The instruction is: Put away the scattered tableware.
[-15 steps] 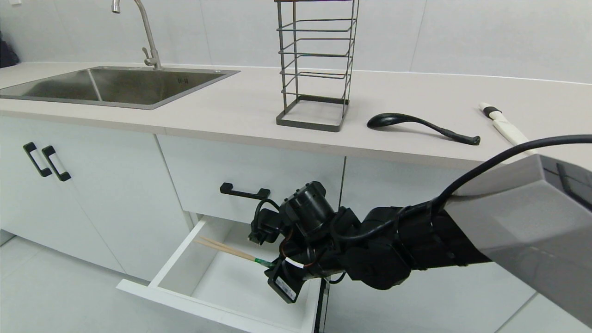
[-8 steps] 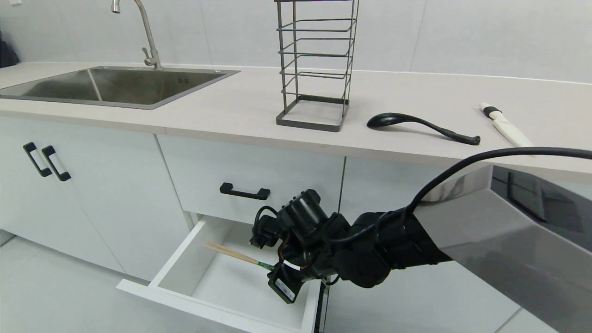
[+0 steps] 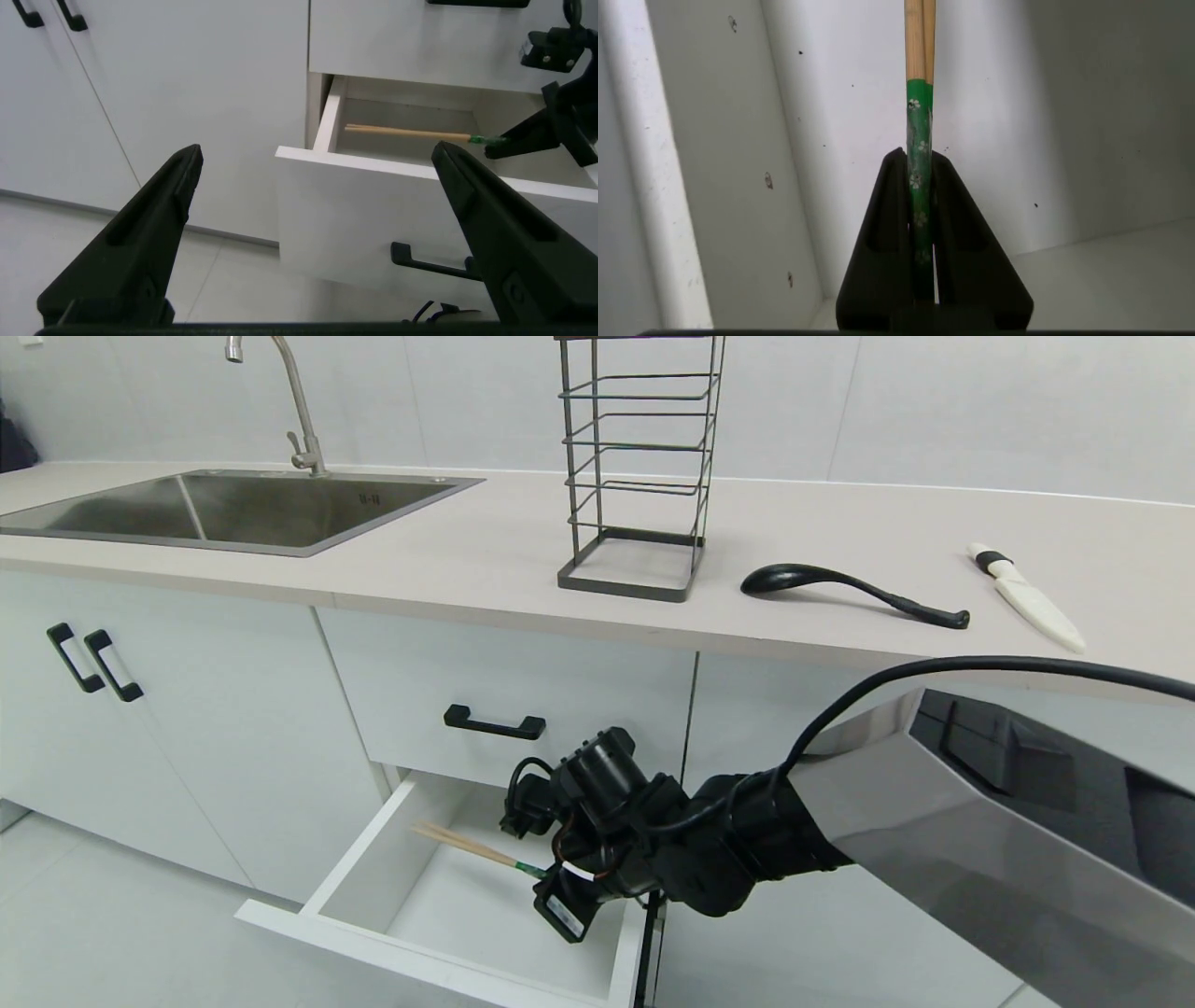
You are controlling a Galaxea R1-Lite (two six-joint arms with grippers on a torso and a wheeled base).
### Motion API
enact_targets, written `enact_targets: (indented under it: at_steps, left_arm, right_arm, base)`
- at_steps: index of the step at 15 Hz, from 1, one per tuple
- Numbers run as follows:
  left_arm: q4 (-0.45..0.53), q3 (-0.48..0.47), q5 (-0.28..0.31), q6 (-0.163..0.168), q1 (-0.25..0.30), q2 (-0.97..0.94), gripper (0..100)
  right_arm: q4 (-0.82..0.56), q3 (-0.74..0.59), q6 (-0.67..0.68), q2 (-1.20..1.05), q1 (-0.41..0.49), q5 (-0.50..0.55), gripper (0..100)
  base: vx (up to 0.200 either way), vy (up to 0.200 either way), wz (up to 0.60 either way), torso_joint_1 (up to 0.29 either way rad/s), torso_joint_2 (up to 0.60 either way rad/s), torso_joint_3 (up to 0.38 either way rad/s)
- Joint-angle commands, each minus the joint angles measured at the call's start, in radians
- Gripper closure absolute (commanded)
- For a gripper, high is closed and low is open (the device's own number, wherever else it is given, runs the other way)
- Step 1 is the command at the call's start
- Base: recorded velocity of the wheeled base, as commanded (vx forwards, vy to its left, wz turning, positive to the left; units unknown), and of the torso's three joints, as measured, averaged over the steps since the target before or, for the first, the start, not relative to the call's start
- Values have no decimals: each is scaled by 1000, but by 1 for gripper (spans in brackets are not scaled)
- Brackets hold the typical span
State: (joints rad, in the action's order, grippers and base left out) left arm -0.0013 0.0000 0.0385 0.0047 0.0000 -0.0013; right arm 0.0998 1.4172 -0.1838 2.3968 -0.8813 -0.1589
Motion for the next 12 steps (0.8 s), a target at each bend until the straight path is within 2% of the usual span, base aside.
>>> enact_targets:
  at_steps: [1,12]
  left_arm:
    - [0,0,0,0,0,1,0]
    - [0,0,0,0,0,1,0]
  right_arm:
    - [0,17,0,24,-1,-1,100]
    - [23,94,37,114,-7,36,100]
  base:
    - [0,0,0,0,0,0]
    - [0,0,0,0,0,0]
